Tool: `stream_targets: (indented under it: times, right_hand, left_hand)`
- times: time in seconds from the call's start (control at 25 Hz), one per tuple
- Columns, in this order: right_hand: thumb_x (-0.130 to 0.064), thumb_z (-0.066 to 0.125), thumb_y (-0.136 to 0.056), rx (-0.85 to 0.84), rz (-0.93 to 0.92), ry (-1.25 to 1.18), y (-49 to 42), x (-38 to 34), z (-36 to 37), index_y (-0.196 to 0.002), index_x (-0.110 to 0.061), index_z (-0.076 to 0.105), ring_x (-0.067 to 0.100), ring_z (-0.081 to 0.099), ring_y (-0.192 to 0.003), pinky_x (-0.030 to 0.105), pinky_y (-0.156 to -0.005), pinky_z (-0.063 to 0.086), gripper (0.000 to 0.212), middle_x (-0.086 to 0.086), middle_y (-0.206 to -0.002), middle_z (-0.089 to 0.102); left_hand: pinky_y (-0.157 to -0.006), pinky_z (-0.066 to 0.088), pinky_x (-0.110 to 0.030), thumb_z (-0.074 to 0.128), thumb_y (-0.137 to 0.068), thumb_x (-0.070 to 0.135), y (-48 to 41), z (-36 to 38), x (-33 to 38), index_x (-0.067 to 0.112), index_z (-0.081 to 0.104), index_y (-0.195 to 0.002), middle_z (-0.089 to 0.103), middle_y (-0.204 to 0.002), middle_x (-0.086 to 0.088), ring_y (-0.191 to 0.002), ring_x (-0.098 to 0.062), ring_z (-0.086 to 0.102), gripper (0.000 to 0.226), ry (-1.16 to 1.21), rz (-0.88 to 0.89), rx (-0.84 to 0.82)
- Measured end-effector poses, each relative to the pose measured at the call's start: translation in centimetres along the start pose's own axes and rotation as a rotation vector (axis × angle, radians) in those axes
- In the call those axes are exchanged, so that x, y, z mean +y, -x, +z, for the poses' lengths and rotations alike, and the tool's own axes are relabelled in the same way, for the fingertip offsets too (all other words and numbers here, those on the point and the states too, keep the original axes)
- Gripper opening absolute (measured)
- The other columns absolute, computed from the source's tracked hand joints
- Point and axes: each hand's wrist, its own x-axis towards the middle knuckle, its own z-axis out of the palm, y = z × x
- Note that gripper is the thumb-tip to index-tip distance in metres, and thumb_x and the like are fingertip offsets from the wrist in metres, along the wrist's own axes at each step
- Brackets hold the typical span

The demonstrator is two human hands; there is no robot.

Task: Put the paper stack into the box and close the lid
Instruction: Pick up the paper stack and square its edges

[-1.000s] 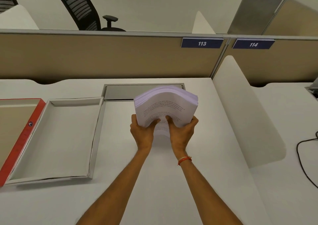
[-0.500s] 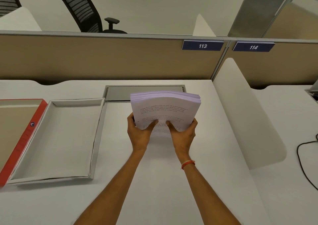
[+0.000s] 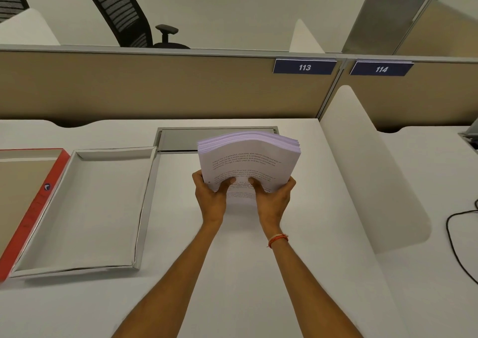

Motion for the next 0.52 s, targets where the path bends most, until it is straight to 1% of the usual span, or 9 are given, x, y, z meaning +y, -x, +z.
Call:
stream_targets:
  times: [0.08,0.12,0.2,0.28,0.32,0.4,0.48,0.52]
  right_hand:
    - [-0.029,0.089,-0.067,0.013,-0.002,0.010,-0.1,0.0,0.1,-0.121,-0.038,0.035,0.000,0.059,-0.106,0.011,-0.078,0.056,0.077,-0.014,-0.114,0.056]
    - [-0.028,0.089,-0.066,0.023,-0.003,0.017,-0.2,-0.1,0.1,-0.119,-0.038,0.036,0.000,0.060,-0.106,0.011,-0.077,0.056,0.076,-0.014,-0.113,0.057]
    - [-0.028,0.090,-0.065,0.049,-0.001,0.036,-0.3,-0.4,0.4,-0.116,-0.038,0.036,0.009,0.061,-0.105,0.014,-0.077,0.057,0.075,-0.008,-0.114,0.057]
    - [-0.027,0.090,-0.066,0.062,0.002,0.064,-0.6,-1.0,0.8,-0.113,-0.035,0.036,0.019,0.060,-0.107,0.021,-0.078,0.060,0.072,-0.002,-0.116,0.056]
    - [-0.026,0.090,-0.066,0.057,0.008,0.082,-0.7,-1.4,1.0,-0.111,-0.035,0.035,0.022,0.060,-0.107,0.023,-0.077,0.061,0.071,-0.001,-0.116,0.055]
    - [-0.025,0.089,-0.066,0.032,0.039,0.125,-1.1,-2.3,1.4,-0.107,-0.033,0.033,0.027,0.059,-0.107,0.029,-0.076,0.062,0.070,0.002,-0.116,0.052]
    - [-0.026,0.089,-0.063,0.018,0.065,0.217,-1.9,-3.4,1.7,-0.107,-0.023,0.035,0.029,0.057,-0.108,0.042,-0.084,0.060,0.070,0.007,-0.117,0.053]
    - [-0.027,0.089,-0.063,0.013,0.067,0.295,-2.4,-4.0,1.8,-0.109,-0.018,0.036,0.030,0.057,-0.108,0.044,-0.089,0.057,0.071,0.009,-0.117,0.053]
  left_hand:
    - [-0.072,0.054,-0.008,0.084,-0.073,0.016,-0.1,0.1,0.1,0.028,0.040,-0.115,0.058,-0.103,0.017,-0.096,-0.016,0.062,0.062,-0.011,-0.010,0.014]
    - [-0.070,0.054,-0.006,0.085,-0.071,0.018,-0.2,0.2,0.2,0.028,0.042,-0.113,0.058,-0.102,0.017,-0.094,-0.017,0.063,0.061,-0.018,-0.015,0.023]
    - [-0.065,0.054,-0.006,0.087,-0.068,0.024,-0.5,0.3,0.7,0.031,0.045,-0.106,0.060,-0.098,0.015,-0.092,-0.017,0.064,0.057,-0.037,-0.019,0.032]
    - [-0.059,0.052,-0.006,0.089,-0.065,0.027,-0.7,0.5,1.4,0.039,0.046,-0.096,0.061,-0.094,0.015,-0.089,-0.014,0.065,0.055,-0.069,-0.029,0.037]
    - [-0.057,0.052,-0.006,0.089,-0.064,0.028,-0.8,0.6,1.7,0.039,0.046,-0.094,0.061,-0.093,0.016,-0.087,-0.012,0.065,0.054,-0.090,-0.037,0.040]
    - [-0.053,0.050,-0.005,0.089,-0.064,0.030,-1.1,0.8,2.7,0.034,0.047,-0.096,0.060,-0.092,0.018,-0.082,-0.010,0.065,0.054,-0.143,-0.055,0.050]
    - [-0.046,0.046,-0.003,0.089,-0.064,0.031,-1.8,1.0,3.9,0.029,0.047,-0.098,0.060,-0.090,0.015,-0.075,-0.006,0.063,0.053,-0.214,-0.072,0.054]
    - [-0.042,0.043,-0.003,0.089,-0.064,0.031,-2.2,1.1,4.6,0.027,0.048,-0.098,0.060,-0.091,0.012,-0.071,-0.006,0.062,0.053,-0.261,-0.076,0.050]
